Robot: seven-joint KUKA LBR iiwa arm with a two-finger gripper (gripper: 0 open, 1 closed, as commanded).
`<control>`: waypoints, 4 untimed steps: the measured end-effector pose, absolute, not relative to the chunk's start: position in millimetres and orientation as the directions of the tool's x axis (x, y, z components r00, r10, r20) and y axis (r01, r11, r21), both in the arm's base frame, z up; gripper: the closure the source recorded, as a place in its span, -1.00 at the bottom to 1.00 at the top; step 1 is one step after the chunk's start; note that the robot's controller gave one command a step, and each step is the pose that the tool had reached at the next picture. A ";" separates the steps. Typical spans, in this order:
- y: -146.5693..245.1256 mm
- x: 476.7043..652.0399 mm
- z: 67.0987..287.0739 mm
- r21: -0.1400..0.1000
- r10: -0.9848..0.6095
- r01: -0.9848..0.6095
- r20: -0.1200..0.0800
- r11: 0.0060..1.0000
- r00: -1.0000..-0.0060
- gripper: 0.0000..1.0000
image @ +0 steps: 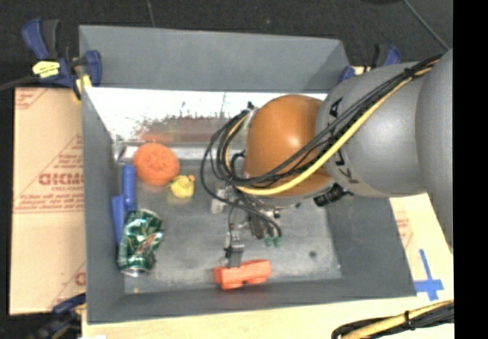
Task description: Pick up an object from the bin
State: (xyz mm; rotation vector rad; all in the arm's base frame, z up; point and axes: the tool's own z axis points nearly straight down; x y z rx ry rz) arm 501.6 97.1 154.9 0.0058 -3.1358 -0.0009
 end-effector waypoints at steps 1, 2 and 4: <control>96.5 503.2 159.4 0.002 0.000 0.000 -0.001 1.000 -1.000 -1.00; 56.5 490.5 107.4 0.001 -0.261 -0.261 -0.007 0.965 -0.965 -1.00; 73.9 479.5 78.7 0.001 -0.368 -0.368 -0.013 0.930 -0.930 1.00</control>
Offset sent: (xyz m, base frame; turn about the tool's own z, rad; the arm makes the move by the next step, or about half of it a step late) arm -0.0233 -0.0702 -0.0849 -0.4170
